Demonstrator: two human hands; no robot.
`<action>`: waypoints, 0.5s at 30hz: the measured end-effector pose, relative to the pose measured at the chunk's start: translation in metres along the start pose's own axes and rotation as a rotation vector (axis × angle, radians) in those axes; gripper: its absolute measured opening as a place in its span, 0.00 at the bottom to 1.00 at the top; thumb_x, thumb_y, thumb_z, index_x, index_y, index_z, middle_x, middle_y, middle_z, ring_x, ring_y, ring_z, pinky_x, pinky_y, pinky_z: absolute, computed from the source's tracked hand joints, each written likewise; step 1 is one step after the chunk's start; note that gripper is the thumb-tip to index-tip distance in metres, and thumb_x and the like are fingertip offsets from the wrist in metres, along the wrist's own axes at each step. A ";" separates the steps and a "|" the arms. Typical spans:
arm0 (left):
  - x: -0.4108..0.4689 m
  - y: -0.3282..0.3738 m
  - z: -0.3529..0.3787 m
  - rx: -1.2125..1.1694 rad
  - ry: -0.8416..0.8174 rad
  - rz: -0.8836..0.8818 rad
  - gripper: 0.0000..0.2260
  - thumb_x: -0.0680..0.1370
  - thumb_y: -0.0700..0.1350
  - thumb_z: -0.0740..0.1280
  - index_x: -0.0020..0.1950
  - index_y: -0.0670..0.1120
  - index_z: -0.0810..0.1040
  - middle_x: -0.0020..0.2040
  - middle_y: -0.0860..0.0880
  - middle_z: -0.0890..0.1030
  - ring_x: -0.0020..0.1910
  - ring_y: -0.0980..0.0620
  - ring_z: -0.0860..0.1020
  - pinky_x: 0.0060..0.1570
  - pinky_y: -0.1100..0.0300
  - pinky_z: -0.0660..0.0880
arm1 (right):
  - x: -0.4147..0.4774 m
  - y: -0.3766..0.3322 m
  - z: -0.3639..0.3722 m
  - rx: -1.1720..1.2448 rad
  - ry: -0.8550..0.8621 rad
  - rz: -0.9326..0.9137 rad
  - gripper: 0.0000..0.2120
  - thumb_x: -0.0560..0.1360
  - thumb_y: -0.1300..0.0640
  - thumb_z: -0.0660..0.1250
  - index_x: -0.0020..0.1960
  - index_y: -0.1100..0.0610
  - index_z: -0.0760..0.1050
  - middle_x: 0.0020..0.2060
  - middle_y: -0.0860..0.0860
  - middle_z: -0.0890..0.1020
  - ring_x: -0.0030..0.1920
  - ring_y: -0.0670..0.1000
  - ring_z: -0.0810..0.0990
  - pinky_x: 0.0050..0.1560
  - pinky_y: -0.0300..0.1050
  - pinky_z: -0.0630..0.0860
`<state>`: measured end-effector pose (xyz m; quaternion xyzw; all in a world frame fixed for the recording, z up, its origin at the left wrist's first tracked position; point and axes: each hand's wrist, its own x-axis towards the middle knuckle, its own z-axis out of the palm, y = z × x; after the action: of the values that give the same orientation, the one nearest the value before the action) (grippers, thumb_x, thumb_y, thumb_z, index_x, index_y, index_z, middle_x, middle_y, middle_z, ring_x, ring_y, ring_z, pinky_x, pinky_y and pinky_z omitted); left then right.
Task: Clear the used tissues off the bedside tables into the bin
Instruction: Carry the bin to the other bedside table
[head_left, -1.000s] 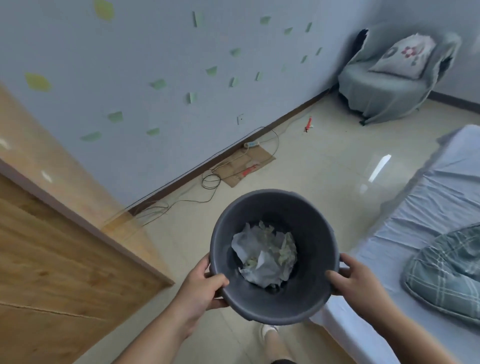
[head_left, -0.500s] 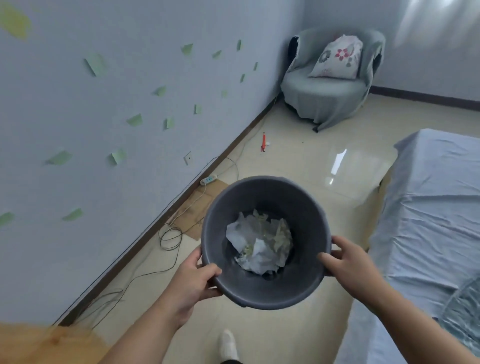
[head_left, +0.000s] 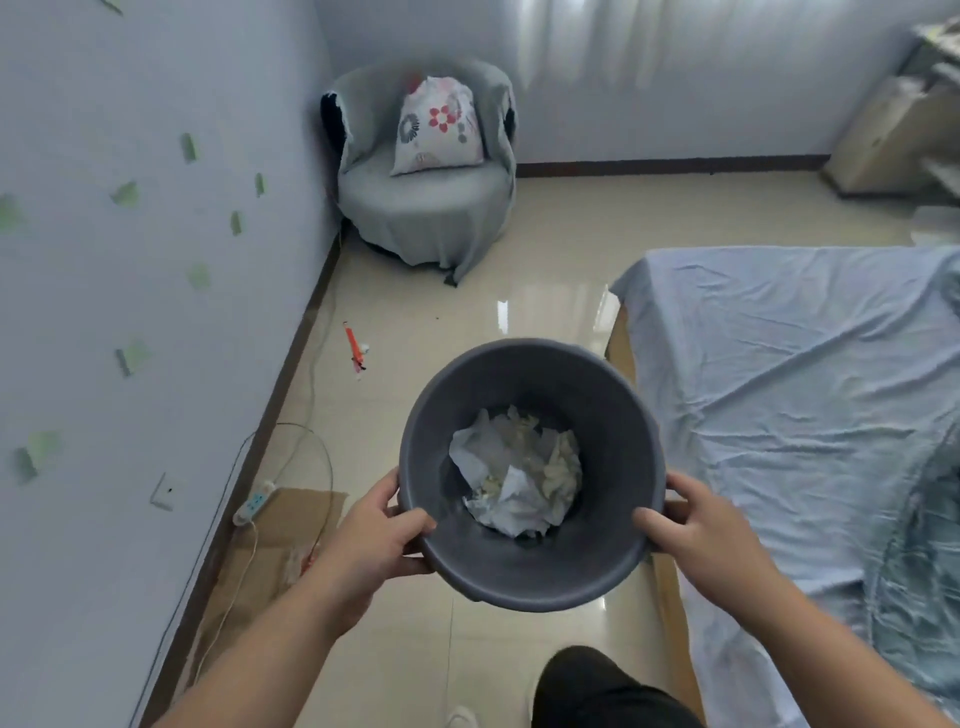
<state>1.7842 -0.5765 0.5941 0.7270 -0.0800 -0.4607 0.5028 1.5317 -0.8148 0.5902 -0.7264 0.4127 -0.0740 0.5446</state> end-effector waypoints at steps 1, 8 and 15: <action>0.022 0.019 0.001 0.018 -0.026 0.001 0.24 0.76 0.38 0.71 0.61 0.67 0.79 0.48 0.52 0.89 0.47 0.45 0.90 0.42 0.51 0.87 | 0.016 -0.005 -0.006 0.017 0.033 0.001 0.14 0.77 0.60 0.71 0.59 0.45 0.80 0.40 0.47 0.90 0.41 0.48 0.89 0.43 0.44 0.85; 0.190 0.118 0.035 0.095 -0.139 -0.017 0.26 0.72 0.38 0.69 0.54 0.72 0.83 0.50 0.48 0.90 0.47 0.43 0.90 0.42 0.50 0.87 | 0.163 -0.014 -0.040 0.090 0.123 0.117 0.15 0.77 0.58 0.71 0.52 0.37 0.80 0.39 0.50 0.90 0.41 0.54 0.89 0.47 0.55 0.84; 0.337 0.247 0.056 0.150 -0.114 -0.039 0.26 0.76 0.34 0.67 0.64 0.62 0.80 0.48 0.44 0.90 0.48 0.40 0.89 0.44 0.47 0.87 | 0.342 -0.074 -0.105 0.108 0.107 0.146 0.15 0.76 0.63 0.72 0.49 0.42 0.83 0.36 0.57 0.88 0.34 0.56 0.83 0.47 0.62 0.82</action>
<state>2.0179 -0.9275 0.5906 0.7365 -0.1284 -0.5039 0.4326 1.7336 -1.1196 0.5783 -0.6591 0.4884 -0.0952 0.5639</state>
